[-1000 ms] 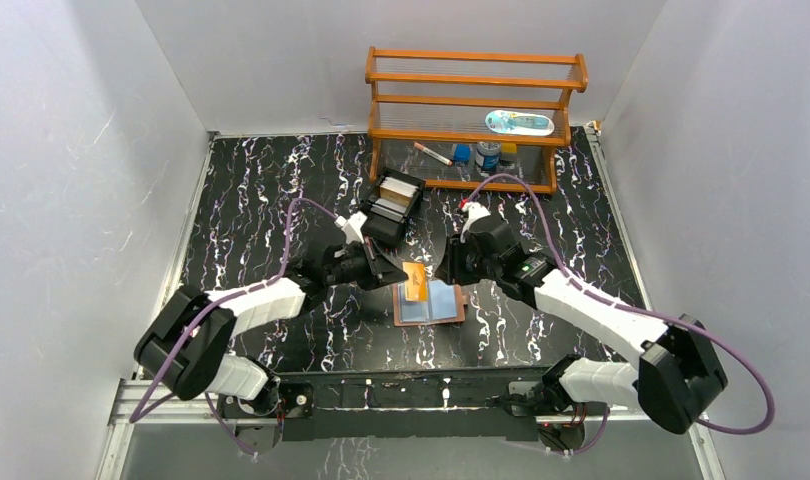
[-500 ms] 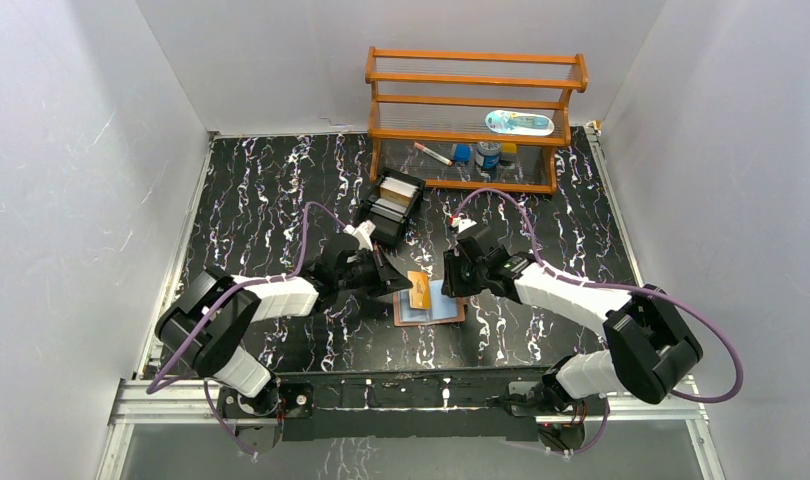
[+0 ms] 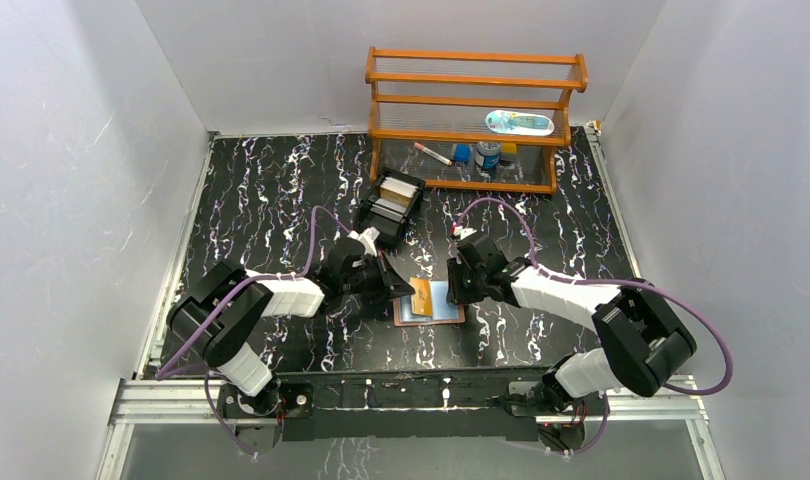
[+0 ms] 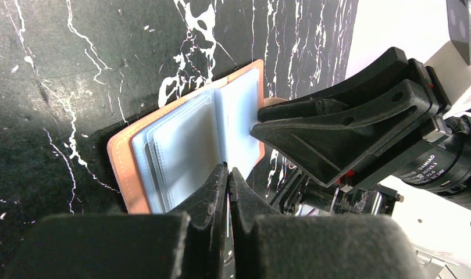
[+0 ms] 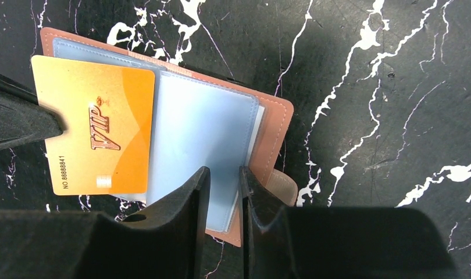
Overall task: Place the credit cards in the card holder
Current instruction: Insert the credit card into the card holder.
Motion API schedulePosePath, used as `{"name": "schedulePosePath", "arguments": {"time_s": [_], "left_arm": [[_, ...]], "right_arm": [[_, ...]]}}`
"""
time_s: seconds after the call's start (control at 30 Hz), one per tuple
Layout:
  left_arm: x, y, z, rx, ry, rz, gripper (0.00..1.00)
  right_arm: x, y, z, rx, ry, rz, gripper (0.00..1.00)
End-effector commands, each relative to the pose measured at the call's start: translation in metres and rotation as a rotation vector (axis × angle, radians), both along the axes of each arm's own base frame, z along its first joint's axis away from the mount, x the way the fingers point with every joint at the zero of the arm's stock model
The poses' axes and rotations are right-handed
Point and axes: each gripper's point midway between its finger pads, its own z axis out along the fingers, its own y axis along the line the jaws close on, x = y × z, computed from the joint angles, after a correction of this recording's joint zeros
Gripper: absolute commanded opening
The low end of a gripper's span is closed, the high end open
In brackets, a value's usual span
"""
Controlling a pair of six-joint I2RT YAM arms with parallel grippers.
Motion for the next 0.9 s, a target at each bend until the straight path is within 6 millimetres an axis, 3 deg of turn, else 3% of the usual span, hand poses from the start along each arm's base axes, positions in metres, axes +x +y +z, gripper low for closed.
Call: {"name": "schedulePosePath", "arguments": {"time_s": [0.0, 0.6, 0.87], "left_arm": [[-0.001, -0.001, -0.004, 0.000, -0.007, 0.016, 0.00], [-0.004, -0.002, -0.022, 0.032, 0.073, 0.078, 0.00], [-0.012, 0.018, -0.039, 0.166, 0.155, 0.154, 0.00]], "right_arm": [[-0.004, -0.005, -0.010, -0.001, 0.015, -0.026, 0.32], [-0.010, -0.009, -0.012, 0.012, 0.022, -0.042, 0.32], [-0.010, -0.008, -0.010, 0.016, 0.020, -0.043, 0.31]]}}
